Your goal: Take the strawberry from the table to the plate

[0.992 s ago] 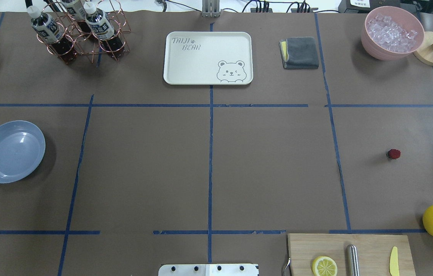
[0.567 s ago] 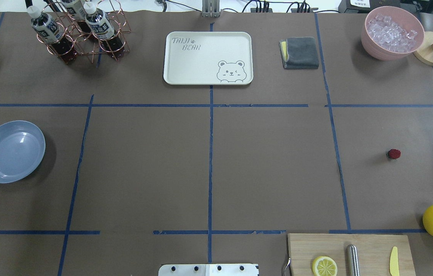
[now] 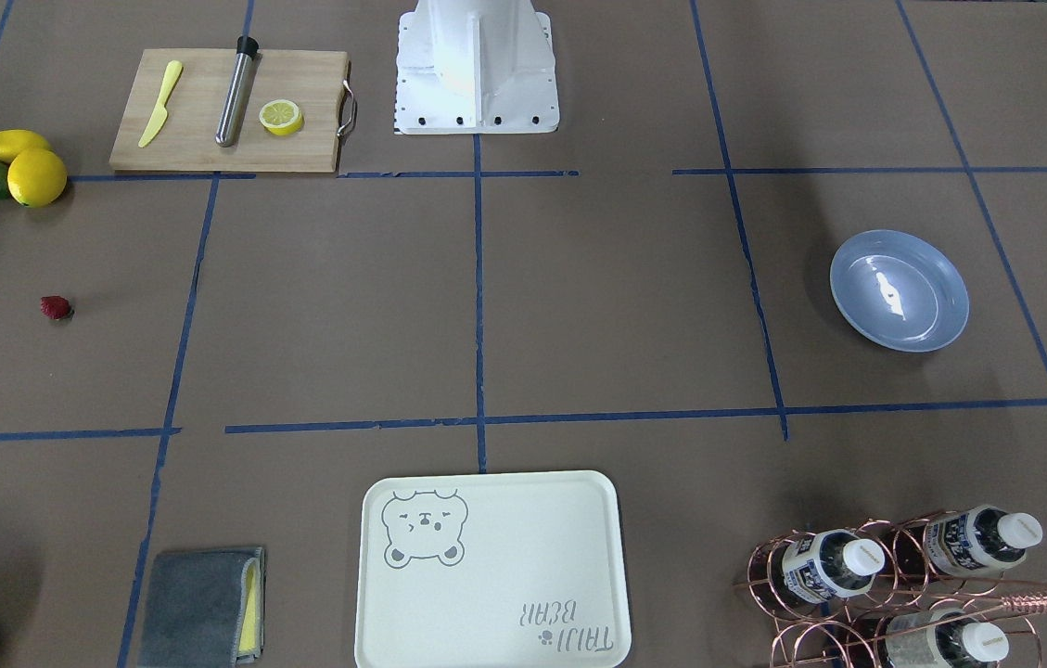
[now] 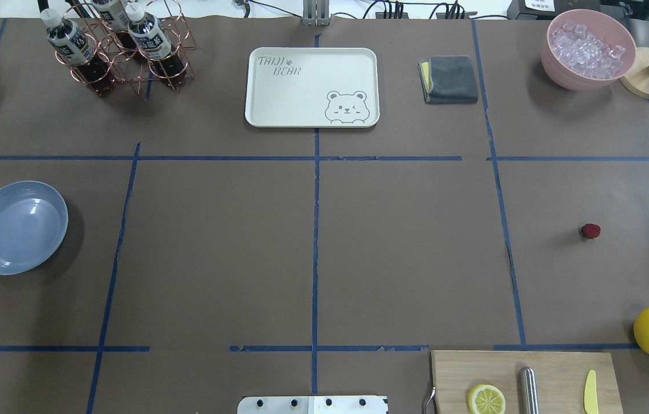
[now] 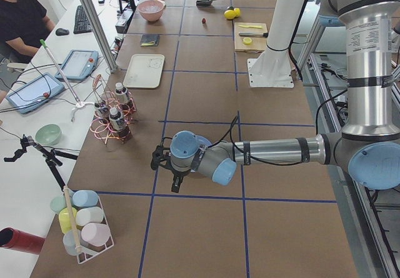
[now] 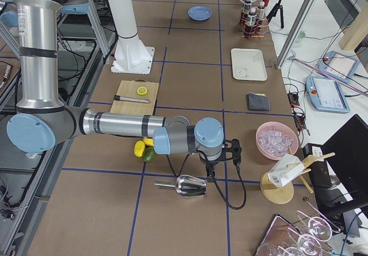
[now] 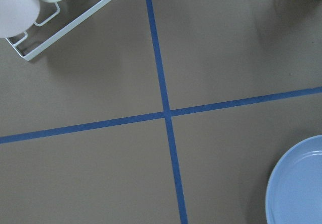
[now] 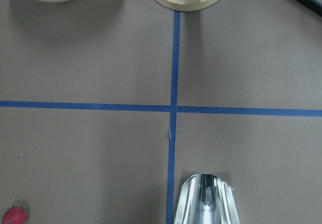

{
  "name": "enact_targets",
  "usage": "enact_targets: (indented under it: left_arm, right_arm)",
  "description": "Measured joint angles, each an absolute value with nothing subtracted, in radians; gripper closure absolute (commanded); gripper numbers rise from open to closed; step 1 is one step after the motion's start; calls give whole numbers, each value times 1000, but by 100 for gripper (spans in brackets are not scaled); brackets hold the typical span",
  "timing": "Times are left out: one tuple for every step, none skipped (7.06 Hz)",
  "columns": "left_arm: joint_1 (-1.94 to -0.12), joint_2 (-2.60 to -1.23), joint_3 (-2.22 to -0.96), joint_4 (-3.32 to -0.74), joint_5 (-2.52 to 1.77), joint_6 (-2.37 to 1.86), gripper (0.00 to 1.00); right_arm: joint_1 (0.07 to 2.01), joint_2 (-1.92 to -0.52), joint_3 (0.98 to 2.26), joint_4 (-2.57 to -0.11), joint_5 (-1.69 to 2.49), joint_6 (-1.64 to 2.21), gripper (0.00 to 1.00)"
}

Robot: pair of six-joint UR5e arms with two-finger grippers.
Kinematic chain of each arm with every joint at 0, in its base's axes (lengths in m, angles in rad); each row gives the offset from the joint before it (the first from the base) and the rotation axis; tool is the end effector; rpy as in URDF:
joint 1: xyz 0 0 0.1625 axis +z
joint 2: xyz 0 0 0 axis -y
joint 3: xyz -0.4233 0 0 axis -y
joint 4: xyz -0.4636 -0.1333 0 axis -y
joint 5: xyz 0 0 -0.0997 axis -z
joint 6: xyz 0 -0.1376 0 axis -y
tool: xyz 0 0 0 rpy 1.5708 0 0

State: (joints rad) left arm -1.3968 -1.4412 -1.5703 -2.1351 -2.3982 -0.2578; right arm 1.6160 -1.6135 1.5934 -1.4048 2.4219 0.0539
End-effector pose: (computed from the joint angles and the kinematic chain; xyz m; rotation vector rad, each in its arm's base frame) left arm 0.0610 -0.5321 0.6849 0.2249 0.8819 0.1016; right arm 0.0550 -0.5553 0.6700 0.1333 -0.8500 0.0308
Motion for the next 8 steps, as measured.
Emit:
enact_targets:
  left_arm:
    - [-1388, -1444, -1560, -2141, -2413, -259, 0]
    - [-1384, -1449, -1541, -2156, -2431, -259, 0]
    - [-1379, -1451, -1528, -2177, -2437, -261, 0]
    - [-1366, -1452, -1522, -2204, -2437, -263, 0]
    - [-1341, -1452, -1516, -2234, -2434, -267, 0]
    - [-1314, -1452, -1502, -2270, -2432, -271, 0]
    - [-1291, -1452, -1477, -2330, -2419, -285, 0]
    - [-1262, -1451, -1450, -2403, -2384, -332, 0]
  right_arm:
    - [1616, -1614, 1594, -1404, 2421, 54, 0]
    - [1616, -1614, 1594, -1405, 2421, 54, 0]
    - [1616, -1613, 1596, -1405, 2421, 54, 0]
    - [1616, -1613, 1601, -1405, 2423, 54, 0]
    - [1616, -1614, 1605, -1405, 2425, 54, 0]
    - [1616, -1616, 1607, -1405, 2426, 54, 0]
    - [1616, -1617, 1607, -1405, 2427, 54, 0]
    - [1615, -1619, 1607, -1405, 2428, 54, 0]
